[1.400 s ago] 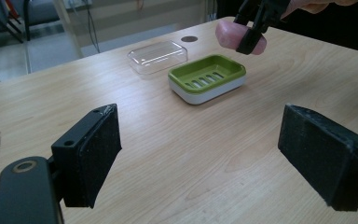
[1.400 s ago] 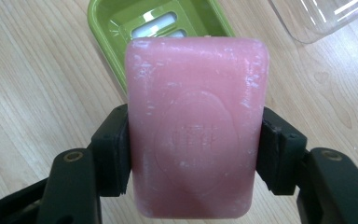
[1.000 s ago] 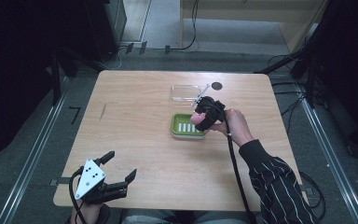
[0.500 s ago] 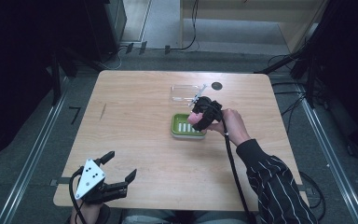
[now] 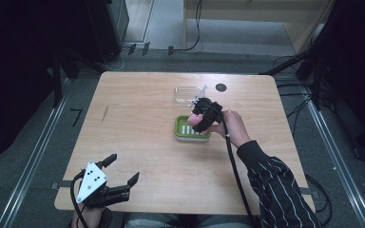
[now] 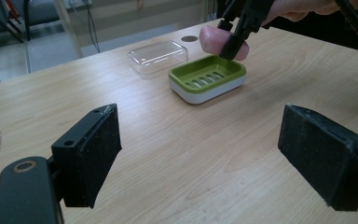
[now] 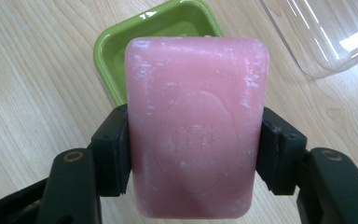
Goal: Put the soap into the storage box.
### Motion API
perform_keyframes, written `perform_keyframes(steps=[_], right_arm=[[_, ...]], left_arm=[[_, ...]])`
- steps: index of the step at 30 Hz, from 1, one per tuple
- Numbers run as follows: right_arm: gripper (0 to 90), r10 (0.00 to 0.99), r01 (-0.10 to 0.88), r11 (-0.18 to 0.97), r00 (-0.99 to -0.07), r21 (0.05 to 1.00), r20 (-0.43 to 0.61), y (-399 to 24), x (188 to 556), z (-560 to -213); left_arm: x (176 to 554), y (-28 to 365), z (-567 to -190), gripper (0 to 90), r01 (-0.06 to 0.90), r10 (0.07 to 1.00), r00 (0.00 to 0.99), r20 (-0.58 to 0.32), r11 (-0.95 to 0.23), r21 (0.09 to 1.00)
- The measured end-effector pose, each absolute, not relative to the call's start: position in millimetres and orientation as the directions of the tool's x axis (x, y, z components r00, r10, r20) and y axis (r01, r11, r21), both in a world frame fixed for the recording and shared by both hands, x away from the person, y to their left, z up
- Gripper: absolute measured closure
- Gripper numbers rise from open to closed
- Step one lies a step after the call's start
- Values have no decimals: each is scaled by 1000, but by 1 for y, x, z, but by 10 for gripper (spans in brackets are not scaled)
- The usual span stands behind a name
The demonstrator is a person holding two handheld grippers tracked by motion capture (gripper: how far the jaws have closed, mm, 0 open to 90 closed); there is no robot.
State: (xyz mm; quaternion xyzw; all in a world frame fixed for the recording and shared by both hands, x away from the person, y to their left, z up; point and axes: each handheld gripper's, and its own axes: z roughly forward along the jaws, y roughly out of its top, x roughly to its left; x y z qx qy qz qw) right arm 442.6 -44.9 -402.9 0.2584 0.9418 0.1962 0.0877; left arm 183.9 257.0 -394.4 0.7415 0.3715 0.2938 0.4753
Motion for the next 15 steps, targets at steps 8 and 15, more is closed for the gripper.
perform_keyframes(steps=[8,15], right_arm=[[384,521,453,786,-851,419,-57,-40,445,-406],[384,518,449,785,-853,428,-56,-37,448,-407]], left_arm=[[184,257,-394,139,271,830,552,83,-273,923],[184,257,-394,139,272,830,551,83,-273,923]])
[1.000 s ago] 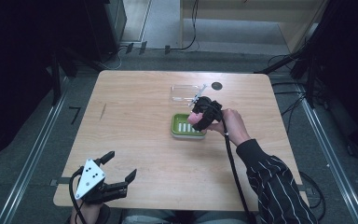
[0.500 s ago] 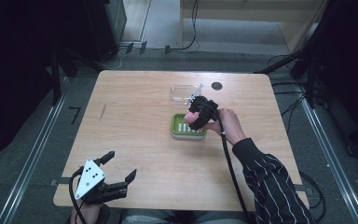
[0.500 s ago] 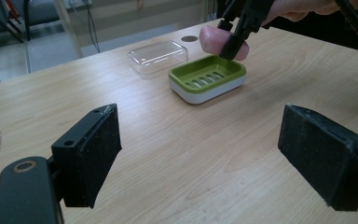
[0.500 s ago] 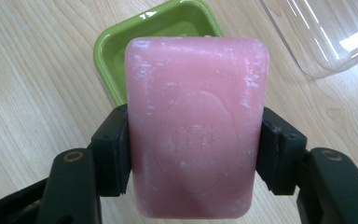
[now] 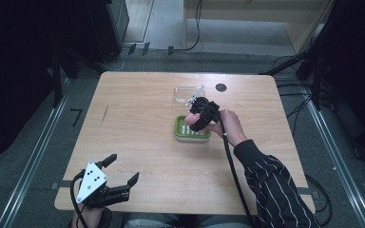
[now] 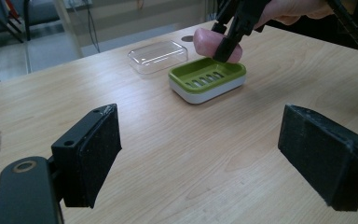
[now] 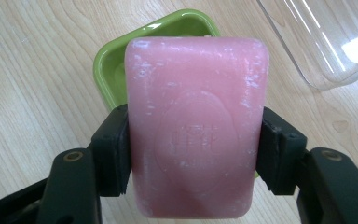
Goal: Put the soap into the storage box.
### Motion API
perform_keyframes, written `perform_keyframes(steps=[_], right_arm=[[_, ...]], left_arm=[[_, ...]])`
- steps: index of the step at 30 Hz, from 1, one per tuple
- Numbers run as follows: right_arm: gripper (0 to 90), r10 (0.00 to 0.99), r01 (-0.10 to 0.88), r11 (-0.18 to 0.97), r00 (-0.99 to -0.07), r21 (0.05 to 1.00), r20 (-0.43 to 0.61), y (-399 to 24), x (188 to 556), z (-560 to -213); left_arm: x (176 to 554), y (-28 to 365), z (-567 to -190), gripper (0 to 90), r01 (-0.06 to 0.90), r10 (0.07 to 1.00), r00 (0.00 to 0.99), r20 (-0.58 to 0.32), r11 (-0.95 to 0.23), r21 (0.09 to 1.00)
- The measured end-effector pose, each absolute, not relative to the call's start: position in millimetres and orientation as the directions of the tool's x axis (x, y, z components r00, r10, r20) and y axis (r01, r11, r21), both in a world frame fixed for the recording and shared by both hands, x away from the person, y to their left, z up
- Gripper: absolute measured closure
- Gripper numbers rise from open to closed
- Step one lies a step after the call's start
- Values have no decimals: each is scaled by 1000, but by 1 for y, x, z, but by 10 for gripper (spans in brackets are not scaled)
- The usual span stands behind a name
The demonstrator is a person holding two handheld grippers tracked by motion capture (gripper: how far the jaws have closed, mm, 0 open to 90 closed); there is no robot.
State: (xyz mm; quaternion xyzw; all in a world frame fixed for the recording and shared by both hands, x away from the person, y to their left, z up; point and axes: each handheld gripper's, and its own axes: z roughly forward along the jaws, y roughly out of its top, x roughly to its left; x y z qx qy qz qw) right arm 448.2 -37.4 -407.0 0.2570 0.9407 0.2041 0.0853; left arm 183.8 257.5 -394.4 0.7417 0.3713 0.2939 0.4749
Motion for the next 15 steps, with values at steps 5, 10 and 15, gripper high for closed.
perform_keyframes(steps=[5,10,15], right_arm=[[384,522,451,783,-851,429,-56,-37,450,-409],[384,522,452,780,-851,432,-52,-36,452,-410],[384,522,457,783,-851,423,-46,-34,454,-414]], left_arm=[[184,257,-394,139,272,830,552,83,-273,923],[184,257,-394,139,272,829,553,83,-274,923],[184,258,-394,139,271,830,551,84,-273,923]])
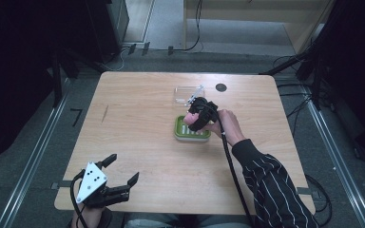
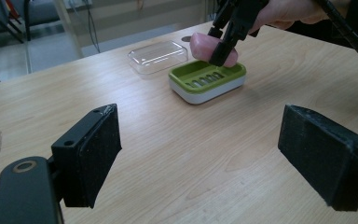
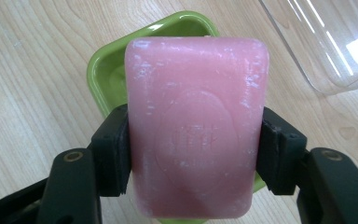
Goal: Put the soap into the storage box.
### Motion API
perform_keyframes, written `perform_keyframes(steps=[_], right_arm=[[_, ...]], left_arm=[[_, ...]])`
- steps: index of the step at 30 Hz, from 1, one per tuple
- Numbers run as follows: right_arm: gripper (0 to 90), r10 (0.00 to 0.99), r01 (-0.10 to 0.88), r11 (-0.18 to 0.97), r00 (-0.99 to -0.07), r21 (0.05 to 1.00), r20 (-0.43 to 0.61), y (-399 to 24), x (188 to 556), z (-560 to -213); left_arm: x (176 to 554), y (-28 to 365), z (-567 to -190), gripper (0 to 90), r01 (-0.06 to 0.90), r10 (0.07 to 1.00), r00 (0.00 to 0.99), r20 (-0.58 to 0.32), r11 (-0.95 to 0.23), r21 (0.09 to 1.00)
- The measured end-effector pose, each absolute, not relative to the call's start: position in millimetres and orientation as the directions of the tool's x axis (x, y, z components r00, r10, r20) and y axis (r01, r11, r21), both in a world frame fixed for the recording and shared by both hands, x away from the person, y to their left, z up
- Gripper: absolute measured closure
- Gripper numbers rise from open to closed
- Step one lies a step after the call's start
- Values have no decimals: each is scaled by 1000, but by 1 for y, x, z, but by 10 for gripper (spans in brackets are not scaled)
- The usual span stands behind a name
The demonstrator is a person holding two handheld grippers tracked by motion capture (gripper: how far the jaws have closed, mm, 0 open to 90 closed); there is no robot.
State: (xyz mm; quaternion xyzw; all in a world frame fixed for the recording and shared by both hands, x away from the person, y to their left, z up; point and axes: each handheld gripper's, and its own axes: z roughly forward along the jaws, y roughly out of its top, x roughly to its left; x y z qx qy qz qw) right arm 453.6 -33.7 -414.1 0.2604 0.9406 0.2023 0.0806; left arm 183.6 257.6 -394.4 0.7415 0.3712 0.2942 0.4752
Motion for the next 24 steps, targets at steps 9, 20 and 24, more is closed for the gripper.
perform_keyframes(steps=[9,20,24], right_arm=[[384,527,466,779,-849,419,-37,-31,458,-422],[384,534,477,773,-845,418,-26,-32,461,-429],[384,537,480,772,-844,416,-22,-31,462,-431]], left_arm=[[183,258,-394,139,269,829,552,84,-272,924],[183,257,-394,139,269,828,554,87,-277,922],[183,257,-394,139,269,829,553,86,-275,923]])
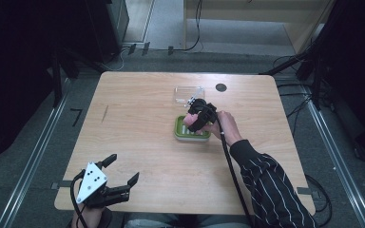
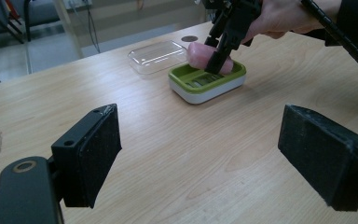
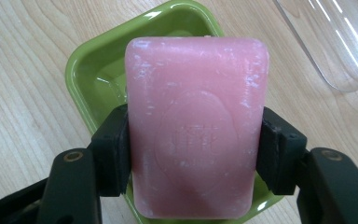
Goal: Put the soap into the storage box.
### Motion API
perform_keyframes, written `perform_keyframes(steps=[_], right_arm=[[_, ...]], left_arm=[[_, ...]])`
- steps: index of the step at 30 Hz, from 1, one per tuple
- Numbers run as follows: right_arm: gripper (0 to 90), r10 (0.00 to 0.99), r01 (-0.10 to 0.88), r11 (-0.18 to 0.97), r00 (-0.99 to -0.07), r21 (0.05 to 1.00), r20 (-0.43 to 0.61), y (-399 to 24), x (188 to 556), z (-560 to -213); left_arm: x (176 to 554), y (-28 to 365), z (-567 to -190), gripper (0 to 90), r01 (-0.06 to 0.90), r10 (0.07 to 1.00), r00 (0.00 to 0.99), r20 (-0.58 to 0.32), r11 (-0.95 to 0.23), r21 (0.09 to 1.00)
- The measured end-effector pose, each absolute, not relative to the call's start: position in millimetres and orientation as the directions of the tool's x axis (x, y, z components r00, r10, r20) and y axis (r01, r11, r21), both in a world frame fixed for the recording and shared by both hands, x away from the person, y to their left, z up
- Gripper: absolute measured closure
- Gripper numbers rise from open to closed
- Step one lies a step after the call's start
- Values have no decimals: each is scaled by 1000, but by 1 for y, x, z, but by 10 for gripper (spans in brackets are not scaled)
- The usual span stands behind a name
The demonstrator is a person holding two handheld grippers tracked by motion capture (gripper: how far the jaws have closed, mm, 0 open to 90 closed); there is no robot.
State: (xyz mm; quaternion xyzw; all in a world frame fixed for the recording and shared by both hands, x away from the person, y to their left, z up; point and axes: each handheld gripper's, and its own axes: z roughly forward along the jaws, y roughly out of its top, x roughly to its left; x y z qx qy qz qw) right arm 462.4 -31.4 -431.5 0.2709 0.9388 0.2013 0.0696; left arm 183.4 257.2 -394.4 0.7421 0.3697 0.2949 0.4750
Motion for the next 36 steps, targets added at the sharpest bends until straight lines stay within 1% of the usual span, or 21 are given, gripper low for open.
perform_keyframes(steps=[16,20,36], right_arm=[[384,529,473,776,-848,417,-22,-28,464,-438],[384,539,486,770,-842,414,-14,-29,464,-440],[383,536,485,776,-844,403,-14,-27,464,-446]], left_arm=[[183,257,-394,139,269,828,554,88,-278,922],[183,257,-394,139,269,827,555,87,-278,922],[183,256,-394,139,267,828,553,89,-278,923]])
